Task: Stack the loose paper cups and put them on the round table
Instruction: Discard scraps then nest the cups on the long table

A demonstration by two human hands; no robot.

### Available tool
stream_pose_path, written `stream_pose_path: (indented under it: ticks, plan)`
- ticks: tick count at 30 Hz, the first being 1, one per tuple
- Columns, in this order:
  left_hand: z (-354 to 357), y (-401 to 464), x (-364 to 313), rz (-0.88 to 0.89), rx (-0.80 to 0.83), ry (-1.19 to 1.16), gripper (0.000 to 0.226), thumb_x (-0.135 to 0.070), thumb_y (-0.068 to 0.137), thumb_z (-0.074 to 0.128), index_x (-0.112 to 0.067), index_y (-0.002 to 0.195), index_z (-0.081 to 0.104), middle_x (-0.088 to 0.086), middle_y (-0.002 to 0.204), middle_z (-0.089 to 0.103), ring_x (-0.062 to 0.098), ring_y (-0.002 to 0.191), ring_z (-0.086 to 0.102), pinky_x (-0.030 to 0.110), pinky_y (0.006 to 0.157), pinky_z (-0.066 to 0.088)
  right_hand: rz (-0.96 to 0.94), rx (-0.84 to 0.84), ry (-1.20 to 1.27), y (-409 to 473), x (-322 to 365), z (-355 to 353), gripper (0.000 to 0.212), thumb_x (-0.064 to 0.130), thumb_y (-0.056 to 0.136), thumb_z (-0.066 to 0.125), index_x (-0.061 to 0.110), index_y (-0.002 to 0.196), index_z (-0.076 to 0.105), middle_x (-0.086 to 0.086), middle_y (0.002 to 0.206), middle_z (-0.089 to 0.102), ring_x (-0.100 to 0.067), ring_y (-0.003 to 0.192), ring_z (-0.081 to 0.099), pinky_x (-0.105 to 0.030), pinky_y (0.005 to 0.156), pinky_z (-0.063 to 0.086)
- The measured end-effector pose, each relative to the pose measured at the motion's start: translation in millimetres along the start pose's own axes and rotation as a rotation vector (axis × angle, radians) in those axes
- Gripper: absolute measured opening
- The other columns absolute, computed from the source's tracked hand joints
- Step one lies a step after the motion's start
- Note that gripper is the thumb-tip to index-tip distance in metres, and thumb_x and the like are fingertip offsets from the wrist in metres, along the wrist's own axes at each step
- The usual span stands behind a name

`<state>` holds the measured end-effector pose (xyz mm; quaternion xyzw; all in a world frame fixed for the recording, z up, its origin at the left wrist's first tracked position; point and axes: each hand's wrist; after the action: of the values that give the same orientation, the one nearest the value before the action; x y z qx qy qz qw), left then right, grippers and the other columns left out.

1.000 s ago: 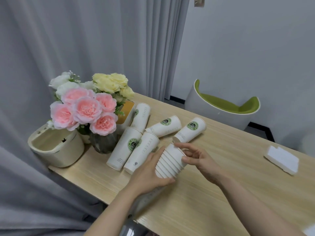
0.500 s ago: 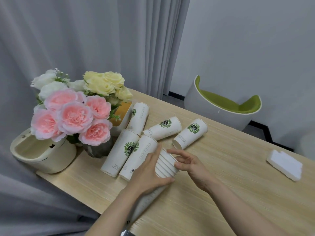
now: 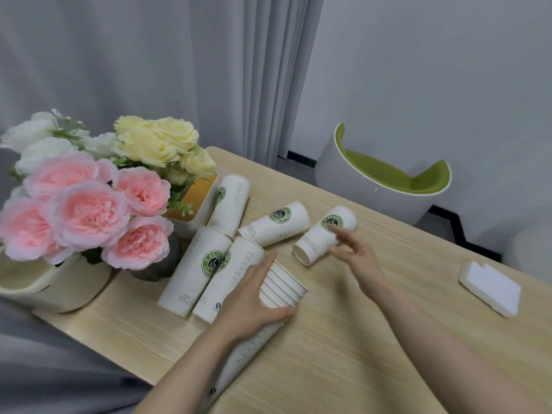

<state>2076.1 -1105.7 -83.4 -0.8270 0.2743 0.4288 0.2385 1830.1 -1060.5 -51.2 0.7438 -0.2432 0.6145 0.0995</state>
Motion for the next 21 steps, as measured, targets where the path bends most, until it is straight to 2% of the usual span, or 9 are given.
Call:
stream_pose_path:
  ticks: [3,5,7,9,11,14,16,18,21]
  plan:
    - [-2,6,-3,0.009,-0.002,-0.013,0.105,-0.064,0.058,0.077,-0.073,0.133,0.003,-0.056,0.124,0.016,-0.034,0.111,0.022,0.018,0.091,0.032,0.006,-0.076,-0.153,34,-2,-23,0.045,-0.001,0.081,0.069,0.020,0.120,0.065,-0.006,0.133,0.050,-0.017,0.124,0.044,-0.038,0.108,0.036]
    - [-4,10,-4,0.024,0.002,-0.012,0.106,-0.063,0.059,0.077,-0.073,0.133,0.002,-0.055,0.125,0.018,-0.036,0.112,0.019,0.017,0.092,0.031,-0.014,-0.073,-0.264,55,-3,-31,0.046,-0.002,0.080,0.069,0.016,0.121,0.064,-0.010,0.135,0.047,-0.023,0.130,0.039,-0.035,0.110,0.030]
    - [-4,13,-3,0.025,-0.002,-0.013,0.106,-0.062,0.061,0.076,-0.072,0.135,0.001,-0.046,0.129,0.023,-0.030,0.114,0.022,0.019,0.094,0.032,-0.003,-0.059,-0.338,73,-5,-36,0.048,-0.003,0.079,0.069,0.015,0.123,0.063,-0.014,0.137,0.043,-0.026,0.134,0.033,-0.030,0.109,0.026]
    - [-5,16,-2,0.016,-0.011,-0.019,0.106,-0.064,0.061,0.075,-0.071,0.135,0.000,-0.041,0.131,0.024,-0.025,0.117,0.024,0.021,0.094,0.033,0.060,-0.034,-0.362,89,-7,-39,0.051,0.000,0.080,0.070,0.019,0.126,0.062,-0.015,0.144,0.034,-0.025,0.140,0.026,-0.037,0.114,0.023]
    - [-6,17,-1,0.009,-0.011,-0.017,0.104,-0.067,0.059,0.073,-0.073,0.133,-0.001,-0.049,0.126,0.021,-0.030,0.113,0.022,0.021,0.092,0.033,0.095,0.012,-0.372,100,-10,-38,0.052,0.000,0.079,0.071,0.018,0.127,0.061,-0.018,0.146,0.032,-0.028,0.141,0.026,-0.046,0.116,0.024]
    - [-7,18,1,0.001,-0.016,-0.018,0.104,-0.069,0.058,0.071,-0.074,0.132,-0.001,-0.051,0.125,0.020,-0.028,0.115,0.023,0.019,0.091,0.033,0.098,0.032,-0.331,109,-18,-34,0.051,-0.008,0.078,0.069,0.010,0.125,0.062,-0.017,0.143,0.043,-0.028,0.136,0.036,-0.040,0.113,0.030]
    - [-7,19,3,-0.009,-0.025,-0.021,0.104,-0.069,0.058,0.072,-0.074,0.132,-0.002,-0.042,0.127,0.026,-0.021,0.117,0.027,0.019,0.090,0.033,0.102,0.007,-0.262,110,-22,-32,0.048,-0.013,0.077,0.067,0.006,0.121,0.064,-0.012,0.135,0.054,-0.025,0.125,0.048,-0.028,0.102,0.037]
    - [-6,19,4,-0.013,-0.026,-0.028,0.104,-0.068,0.059,0.073,-0.073,0.132,-0.001,-0.035,0.130,0.028,-0.019,0.119,0.027,0.019,0.091,0.034,0.122,-0.032,-0.213,108,-24,-33,0.045,-0.012,0.076,0.068,0.007,0.116,0.066,-0.011,0.127,0.059,-0.023,0.113,0.054,-0.026,0.095,0.040]
    - [-5,19,4,0.004,-0.012,-0.023,0.105,-0.067,0.059,0.073,-0.073,0.133,-0.001,-0.047,0.125,0.023,-0.026,0.116,0.024,0.020,0.093,0.033,0.133,-0.093,-0.173,105,-27,-38,0.040,-0.012,0.076,0.068,0.005,0.112,0.068,-0.011,0.123,0.061,-0.019,0.105,0.055,-0.027,0.090,0.042]
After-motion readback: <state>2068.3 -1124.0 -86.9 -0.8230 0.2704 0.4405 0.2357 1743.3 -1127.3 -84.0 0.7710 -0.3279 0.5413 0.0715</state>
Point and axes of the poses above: each hand's wrist, its own y-axis towards the middle knuckle, its own z-axis out of the palm, x = y × z
